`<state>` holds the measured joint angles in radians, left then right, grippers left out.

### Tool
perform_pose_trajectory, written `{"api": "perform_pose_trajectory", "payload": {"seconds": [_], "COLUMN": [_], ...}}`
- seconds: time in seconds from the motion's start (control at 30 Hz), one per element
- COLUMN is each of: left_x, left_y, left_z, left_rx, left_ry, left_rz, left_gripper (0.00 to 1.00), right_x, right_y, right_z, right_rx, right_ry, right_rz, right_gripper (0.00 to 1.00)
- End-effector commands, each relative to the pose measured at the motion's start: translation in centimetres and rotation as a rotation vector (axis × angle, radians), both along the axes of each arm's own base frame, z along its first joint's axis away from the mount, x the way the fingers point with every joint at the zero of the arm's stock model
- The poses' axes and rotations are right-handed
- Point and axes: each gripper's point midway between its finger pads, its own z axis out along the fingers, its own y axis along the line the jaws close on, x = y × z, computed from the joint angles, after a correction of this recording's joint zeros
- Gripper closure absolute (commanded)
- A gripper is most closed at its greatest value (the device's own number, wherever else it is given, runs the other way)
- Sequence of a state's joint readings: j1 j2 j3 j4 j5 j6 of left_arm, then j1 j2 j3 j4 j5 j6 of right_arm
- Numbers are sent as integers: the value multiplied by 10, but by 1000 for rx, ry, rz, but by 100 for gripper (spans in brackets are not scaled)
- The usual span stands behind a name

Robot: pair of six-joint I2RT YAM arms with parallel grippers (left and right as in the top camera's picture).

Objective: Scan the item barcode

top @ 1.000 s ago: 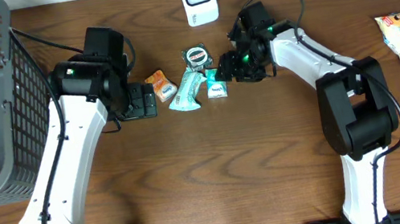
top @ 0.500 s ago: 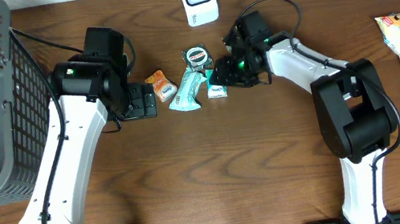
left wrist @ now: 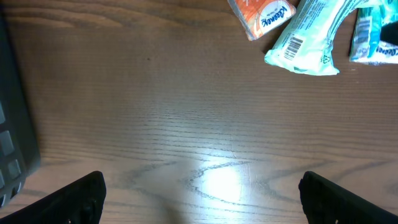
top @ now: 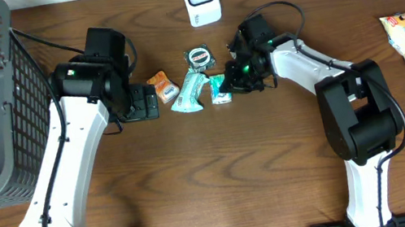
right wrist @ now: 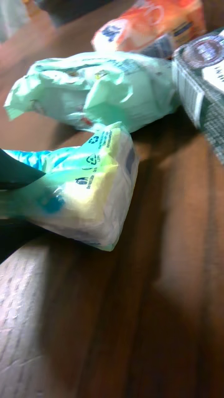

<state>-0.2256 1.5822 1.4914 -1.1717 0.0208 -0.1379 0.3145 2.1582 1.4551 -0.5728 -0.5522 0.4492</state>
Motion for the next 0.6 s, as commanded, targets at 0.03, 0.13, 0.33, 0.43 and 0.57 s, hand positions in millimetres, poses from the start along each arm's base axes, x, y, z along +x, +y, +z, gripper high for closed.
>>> {"api": "perform_pose_trajectory", "payload": {"seconds": [0.03,0.13,0.33,0.43,0.57], "left_x": [-1,-1,-1,-1,-1], "left_y": [1,1,1,1,1], "left_z": [-2,-2,-2,-2,-2], "left_rx": [6,6,6,6,6], "left_ry": [8,8,8,8,8], "left_rz": [6,6,6,6,6], "left_gripper": [2,2,2,2,2], "right_x": [-10,-17,-31,-39,-50], "right_y": [-7,-10,-34,-52,-66], "right_z": [33,66,114,113,116], "right_rx": [155,299,591,588,603], "right_ry": [-38,-101,-138,-128,-86], "right_rz": [107,204,249,241,219], "right_gripper": [99,99,99,99,99]}}
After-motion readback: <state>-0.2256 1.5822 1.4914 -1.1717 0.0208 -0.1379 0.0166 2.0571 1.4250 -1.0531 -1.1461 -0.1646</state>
